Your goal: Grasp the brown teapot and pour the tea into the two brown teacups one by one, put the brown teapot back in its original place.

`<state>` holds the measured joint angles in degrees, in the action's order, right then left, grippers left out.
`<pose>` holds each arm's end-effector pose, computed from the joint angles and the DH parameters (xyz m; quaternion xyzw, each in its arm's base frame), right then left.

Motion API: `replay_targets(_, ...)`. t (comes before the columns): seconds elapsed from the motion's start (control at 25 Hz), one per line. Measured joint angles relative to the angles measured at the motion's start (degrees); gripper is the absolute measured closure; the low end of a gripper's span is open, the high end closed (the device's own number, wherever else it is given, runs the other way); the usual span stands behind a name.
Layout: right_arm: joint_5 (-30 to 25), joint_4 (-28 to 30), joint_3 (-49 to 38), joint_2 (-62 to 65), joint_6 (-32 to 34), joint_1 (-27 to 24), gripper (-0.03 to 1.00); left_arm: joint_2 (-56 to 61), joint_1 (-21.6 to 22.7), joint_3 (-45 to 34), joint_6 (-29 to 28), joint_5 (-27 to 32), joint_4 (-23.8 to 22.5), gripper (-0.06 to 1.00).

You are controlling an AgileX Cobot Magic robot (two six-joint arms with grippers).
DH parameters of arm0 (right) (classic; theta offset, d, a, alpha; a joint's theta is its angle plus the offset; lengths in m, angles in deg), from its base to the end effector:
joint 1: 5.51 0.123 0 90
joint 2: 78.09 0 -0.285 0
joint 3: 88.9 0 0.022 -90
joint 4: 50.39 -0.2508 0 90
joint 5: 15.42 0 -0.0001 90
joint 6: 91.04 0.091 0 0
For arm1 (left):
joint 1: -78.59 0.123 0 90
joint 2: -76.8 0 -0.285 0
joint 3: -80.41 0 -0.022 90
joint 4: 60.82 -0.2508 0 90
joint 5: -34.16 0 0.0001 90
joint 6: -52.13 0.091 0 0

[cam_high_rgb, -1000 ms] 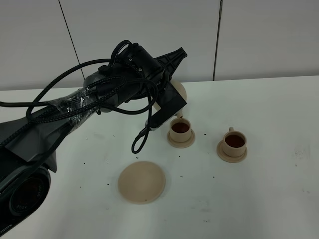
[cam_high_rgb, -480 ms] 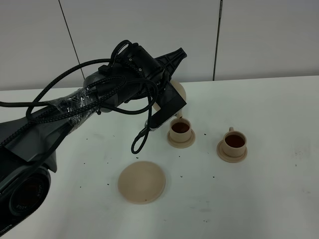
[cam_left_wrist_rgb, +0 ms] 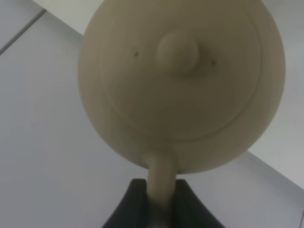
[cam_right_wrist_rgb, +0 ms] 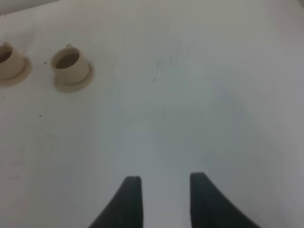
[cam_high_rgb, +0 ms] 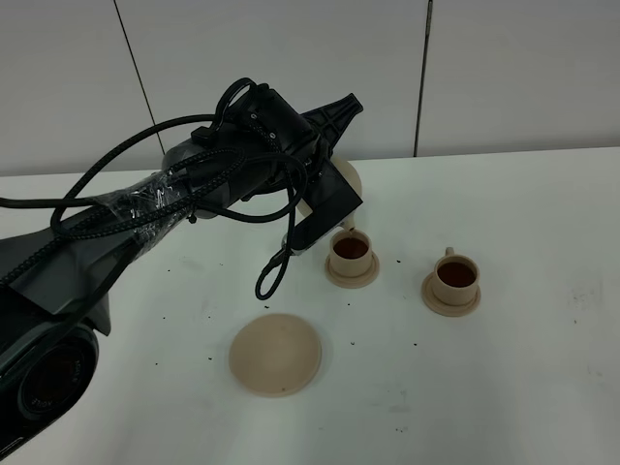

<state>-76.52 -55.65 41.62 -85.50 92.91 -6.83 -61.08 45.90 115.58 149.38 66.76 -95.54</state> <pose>-0.0043 0.0074 0.2727 0.0377 0.8554 0.0577 0.5134 0.4584 -0.2609 0.2242 0.8724 0.2182 0.4003 0.1763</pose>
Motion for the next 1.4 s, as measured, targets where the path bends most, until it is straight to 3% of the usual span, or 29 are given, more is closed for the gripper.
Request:
replay_targets(0.96, 0.0, 0.0, 0.0, 0.0, 0.0, 0.0, 0.73, 0.0, 0.0, 0.0, 0.0, 1.2, 1.2, 0.78)
replay_targets(1.4, 0.0, 0.0, 0.0, 0.0, 0.0, 0.0, 0.73, 0.0, 0.2, 0.0, -4.7, 2.7, 1.1, 0.78)
